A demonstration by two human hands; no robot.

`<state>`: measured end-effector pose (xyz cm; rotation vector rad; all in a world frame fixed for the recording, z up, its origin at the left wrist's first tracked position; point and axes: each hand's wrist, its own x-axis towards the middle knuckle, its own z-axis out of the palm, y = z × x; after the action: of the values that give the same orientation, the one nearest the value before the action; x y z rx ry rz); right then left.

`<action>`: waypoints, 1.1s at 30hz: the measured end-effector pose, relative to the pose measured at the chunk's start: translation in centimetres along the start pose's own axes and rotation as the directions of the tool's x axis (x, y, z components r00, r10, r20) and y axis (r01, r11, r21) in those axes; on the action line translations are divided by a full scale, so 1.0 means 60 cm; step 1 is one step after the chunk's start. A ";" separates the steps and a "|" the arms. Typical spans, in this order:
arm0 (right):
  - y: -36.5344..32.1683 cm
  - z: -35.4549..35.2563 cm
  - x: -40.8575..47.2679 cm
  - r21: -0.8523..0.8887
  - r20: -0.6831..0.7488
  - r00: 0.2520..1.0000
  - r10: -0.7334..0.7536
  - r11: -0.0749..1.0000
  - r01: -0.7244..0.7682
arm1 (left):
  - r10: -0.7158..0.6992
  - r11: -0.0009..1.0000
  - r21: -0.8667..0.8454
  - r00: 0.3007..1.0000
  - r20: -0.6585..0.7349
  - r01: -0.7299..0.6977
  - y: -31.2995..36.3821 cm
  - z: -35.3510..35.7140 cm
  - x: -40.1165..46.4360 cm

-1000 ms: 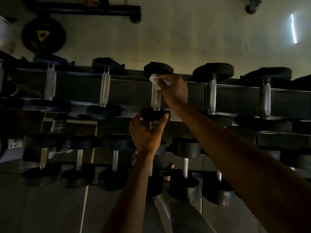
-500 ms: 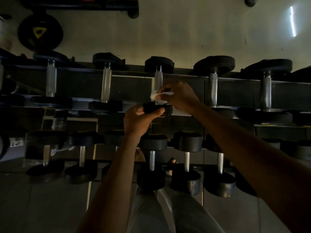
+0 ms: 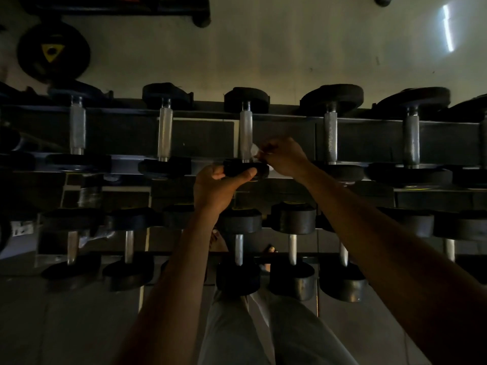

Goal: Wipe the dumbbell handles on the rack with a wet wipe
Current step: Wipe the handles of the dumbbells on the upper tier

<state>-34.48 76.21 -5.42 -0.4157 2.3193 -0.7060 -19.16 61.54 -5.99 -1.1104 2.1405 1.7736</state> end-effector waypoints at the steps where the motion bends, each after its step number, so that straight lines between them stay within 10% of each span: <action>1: -0.001 0.000 0.000 0.000 0.003 1.000 0.024 1.000 -0.024 | -0.002 1.000 -0.004 1.000 0.006 0.002 -0.002 0.000 0.002; 12: -0.041 -0.036 0.001 0.061 0.256 0.915 0.311 0.940 -0.336 | -0.032 0.999 -0.020 0.999 0.012 0.033 -0.010 -0.005 0.010; 17: -0.050 -0.036 0.017 0.354 0.251 0.889 0.383 0.818 -0.452 | -0.044 0.998 0.049 0.999 -0.022 0.045 -0.020 -0.003 0.019; 27: -0.081 -0.049 0.063 0.706 0.125 0.876 0.467 0.579 -0.409 | -0.082 0.997 0.012 0.996 -0.022 0.082 -0.028 -0.001 0.024; 33: -0.094 -0.043 0.072 0.722 -0.005 0.909 0.417 0.630 -0.285 | -0.084 0.996 0.018 0.996 -0.037 0.084 -0.038 0.002 0.029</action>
<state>-38.82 70.64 -2.68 0.4736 1.9666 -1.3862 -19.03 60.80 -8.73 -1.2184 2.0937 1.7053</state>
